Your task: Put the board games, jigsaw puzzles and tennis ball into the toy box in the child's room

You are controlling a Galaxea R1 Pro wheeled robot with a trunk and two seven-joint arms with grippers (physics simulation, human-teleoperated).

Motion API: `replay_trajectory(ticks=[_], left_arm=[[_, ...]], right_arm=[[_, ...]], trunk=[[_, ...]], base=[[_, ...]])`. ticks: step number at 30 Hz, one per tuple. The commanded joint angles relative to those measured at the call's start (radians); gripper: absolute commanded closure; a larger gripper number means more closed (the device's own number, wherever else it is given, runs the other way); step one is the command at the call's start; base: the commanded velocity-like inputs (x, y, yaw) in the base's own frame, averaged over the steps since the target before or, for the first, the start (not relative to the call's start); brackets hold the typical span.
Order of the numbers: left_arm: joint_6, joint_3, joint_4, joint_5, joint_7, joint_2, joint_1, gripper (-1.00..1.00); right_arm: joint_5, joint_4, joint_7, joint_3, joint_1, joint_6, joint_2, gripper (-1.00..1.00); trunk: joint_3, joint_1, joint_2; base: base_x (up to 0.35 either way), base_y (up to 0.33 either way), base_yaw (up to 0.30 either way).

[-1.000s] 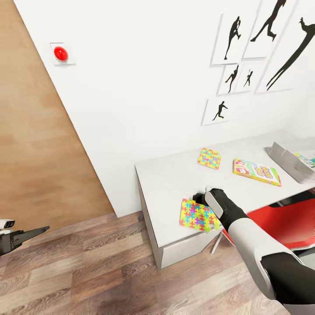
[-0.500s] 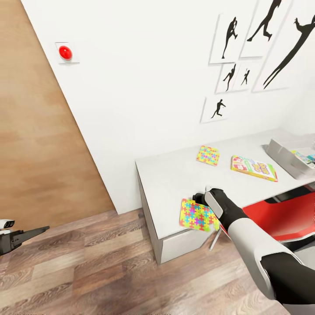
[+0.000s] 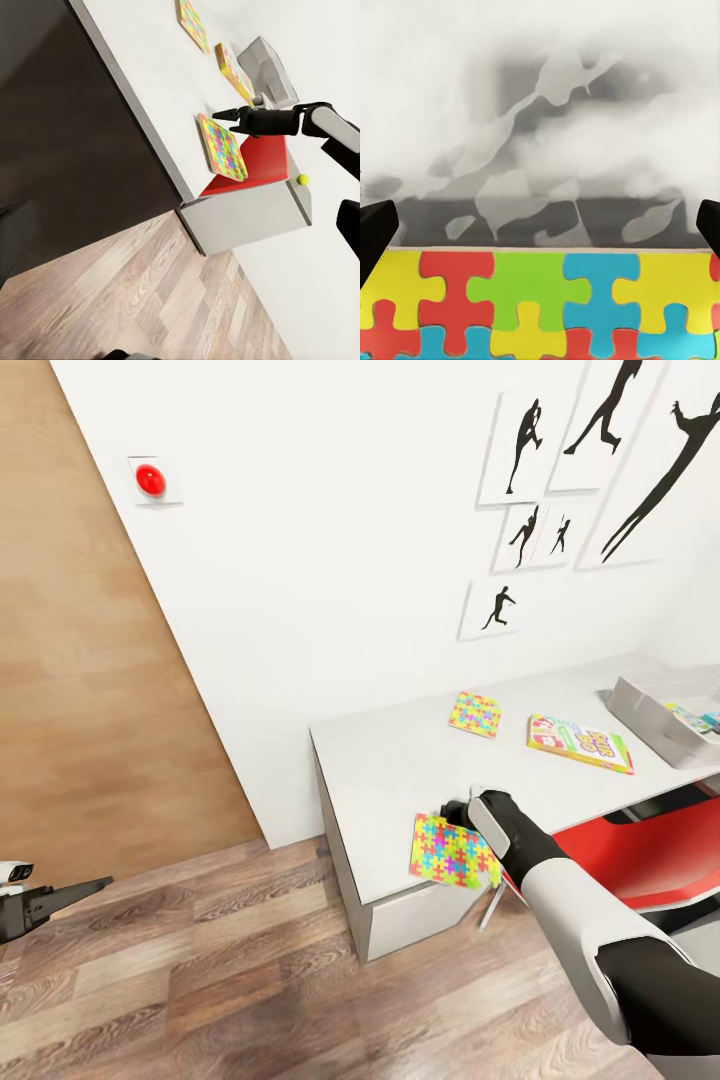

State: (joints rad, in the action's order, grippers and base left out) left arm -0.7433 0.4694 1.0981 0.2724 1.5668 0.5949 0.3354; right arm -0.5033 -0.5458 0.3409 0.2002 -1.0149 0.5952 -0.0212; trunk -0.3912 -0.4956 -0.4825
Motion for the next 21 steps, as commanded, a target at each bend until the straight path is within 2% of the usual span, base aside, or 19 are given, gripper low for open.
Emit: replay_trajectory(ticks=[1, 16, 21], left_arm=[[-0.011, 0.000, 0.000, -0.001, 0.004, 0.001, 0.001, -1.00], [-0.010, 0.000, 0.000, -0.001, 0.004, 0.000, 0.001, -1.00], [-0.010, 0.000, 0.000, -0.001, 0.004, 0.000, 0.001, -1.00]], right_arm=[[-0.011, -0.002, 0.009, 0.008, -0.001, 0.003, -0.001, -1.00], [-0.010, -0.010, 0.016, -0.003, -0.005, 0.000, 0.005, -1.00], [-0.011, -0.015, 0.018, -0.002, -0.025, -0.019, 0.010, -1.00]], trunk=[[-0.002, 0.000, -0.002], [-0.002, 0.000, -0.002], [-0.002, 0.000, -0.002]], base=[[0.000, 0.000, 0.000], [0.000, 0.000, 0.000], [0.000, 0.000, 0.000]])
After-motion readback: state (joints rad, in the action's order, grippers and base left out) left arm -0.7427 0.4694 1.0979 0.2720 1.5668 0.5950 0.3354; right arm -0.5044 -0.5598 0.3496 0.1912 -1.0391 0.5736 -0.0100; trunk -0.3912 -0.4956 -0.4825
